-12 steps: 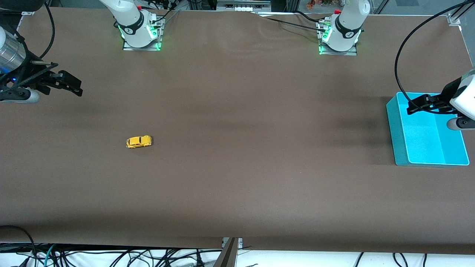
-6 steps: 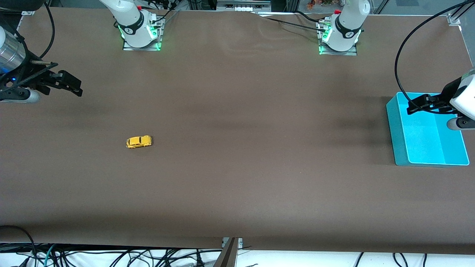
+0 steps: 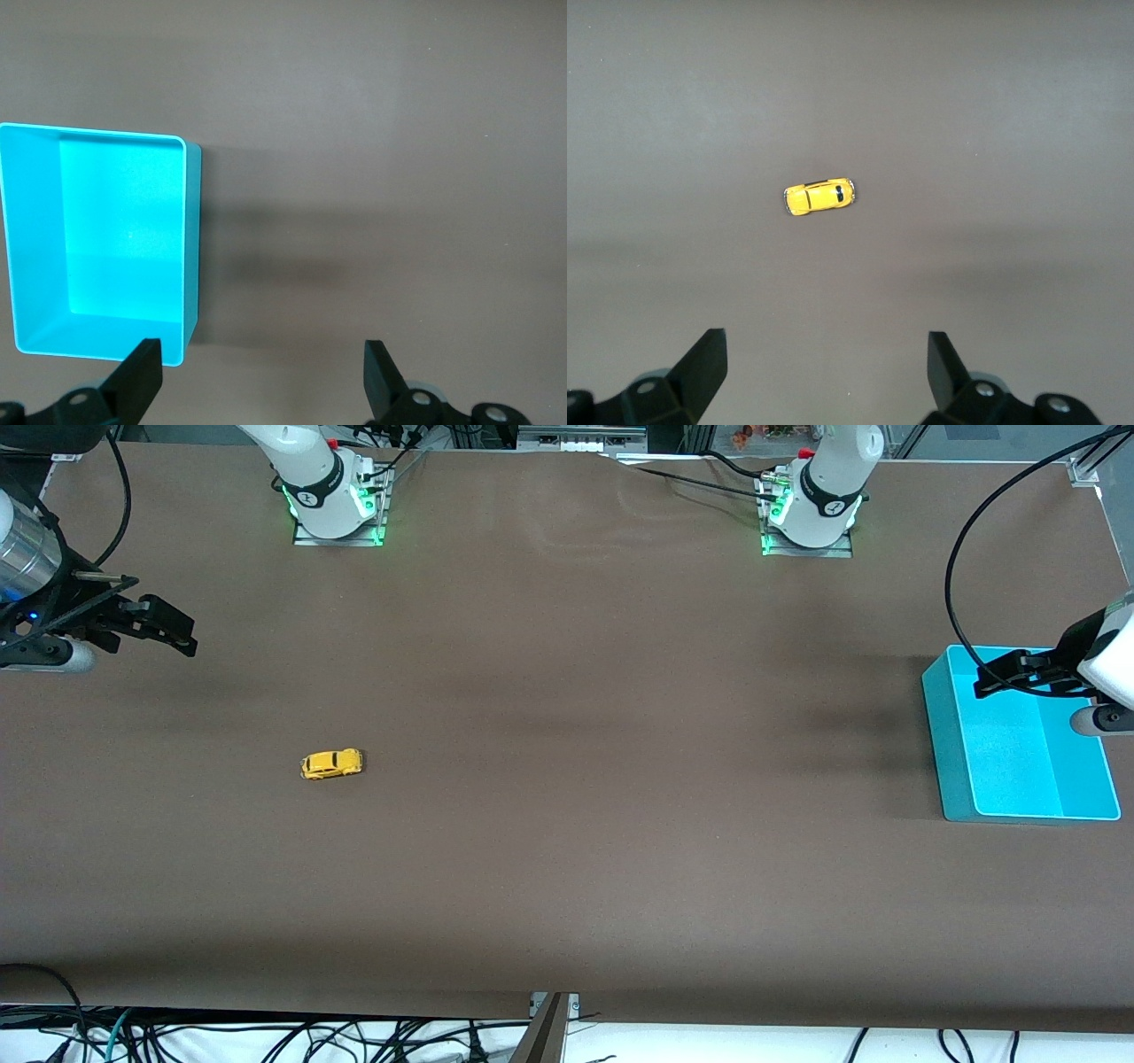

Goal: Wind and store yellow beetle car

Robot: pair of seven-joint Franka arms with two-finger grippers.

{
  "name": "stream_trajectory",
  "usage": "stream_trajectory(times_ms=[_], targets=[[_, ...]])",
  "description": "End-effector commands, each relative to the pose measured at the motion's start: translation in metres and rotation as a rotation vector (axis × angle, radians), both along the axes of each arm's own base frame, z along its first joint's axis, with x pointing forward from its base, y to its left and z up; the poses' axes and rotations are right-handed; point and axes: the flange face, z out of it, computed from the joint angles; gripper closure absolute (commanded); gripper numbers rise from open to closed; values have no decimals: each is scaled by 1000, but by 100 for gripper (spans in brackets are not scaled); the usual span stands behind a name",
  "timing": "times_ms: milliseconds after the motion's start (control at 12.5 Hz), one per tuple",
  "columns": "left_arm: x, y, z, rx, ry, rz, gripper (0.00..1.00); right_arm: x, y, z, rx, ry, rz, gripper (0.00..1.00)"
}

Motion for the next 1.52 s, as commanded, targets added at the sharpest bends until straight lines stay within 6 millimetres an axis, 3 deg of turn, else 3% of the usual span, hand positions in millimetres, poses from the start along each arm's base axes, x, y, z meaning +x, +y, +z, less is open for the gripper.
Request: stream_trajectory(times_ms=[0,962,1202,1443], targets=[[1,4,5,-15,2,-24,0,7,-6,-3,3,-5,-13,0],[1,1,5,-18,1,-39,0,6,-15,2,-4,-21,12,0],[1,2,6,-15,-1,-39,0,-2,-14,-2,2,45,166,0],[1,3,6,-16,-1,-37,0,-2,-12,-21,48,119,464,0]])
